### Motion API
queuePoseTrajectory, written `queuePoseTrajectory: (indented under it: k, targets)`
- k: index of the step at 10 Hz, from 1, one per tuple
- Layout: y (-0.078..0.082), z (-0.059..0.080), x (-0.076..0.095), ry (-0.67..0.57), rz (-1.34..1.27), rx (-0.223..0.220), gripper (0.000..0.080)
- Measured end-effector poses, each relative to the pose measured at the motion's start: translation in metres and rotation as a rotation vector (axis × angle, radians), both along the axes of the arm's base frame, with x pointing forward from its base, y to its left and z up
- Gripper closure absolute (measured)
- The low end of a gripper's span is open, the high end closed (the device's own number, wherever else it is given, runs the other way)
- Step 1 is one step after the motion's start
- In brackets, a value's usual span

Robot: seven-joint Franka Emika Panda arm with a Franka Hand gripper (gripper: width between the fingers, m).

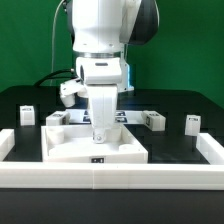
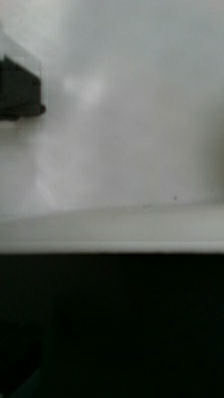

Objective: Assemble one leg

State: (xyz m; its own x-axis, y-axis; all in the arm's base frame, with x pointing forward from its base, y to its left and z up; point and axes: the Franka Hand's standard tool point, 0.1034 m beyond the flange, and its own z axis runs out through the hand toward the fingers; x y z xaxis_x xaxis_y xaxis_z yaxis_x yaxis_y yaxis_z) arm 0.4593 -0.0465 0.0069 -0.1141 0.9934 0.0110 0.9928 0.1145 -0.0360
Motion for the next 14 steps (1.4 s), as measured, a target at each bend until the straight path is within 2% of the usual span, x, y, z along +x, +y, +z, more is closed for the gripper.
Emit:
queuePoseTrajectory:
  k: [1,2,3,4,5,10,11,13,14]
  targets:
    - [0.000,0.000,0.000,0.000,0.000,0.000,0.0380]
    - [0.000,0.000,0.000,0.001,0.000,0.000,0.0380]
    - [0.000,0.000,0.000,0.001,0.000,0.000,0.0587]
    - [0.000,0.000,-0.001,0.001,0.000,0.000,0.0717]
    - [0.000,0.000,0.001,-0.004,0.000,0.000,0.0741]
    - [0.000,0.000,0.001,-0.007,0.000,0.000,0.0741]
    - [0.007,0.000,0.002,-0.014,-0.053,0.002,0.0741]
    - [0.048,-0.001,0.002,-0.030,-0.117,0.021,0.0741]
    - [0.061,-0.001,0.003,-0.032,-0.141,0.025,0.0741]
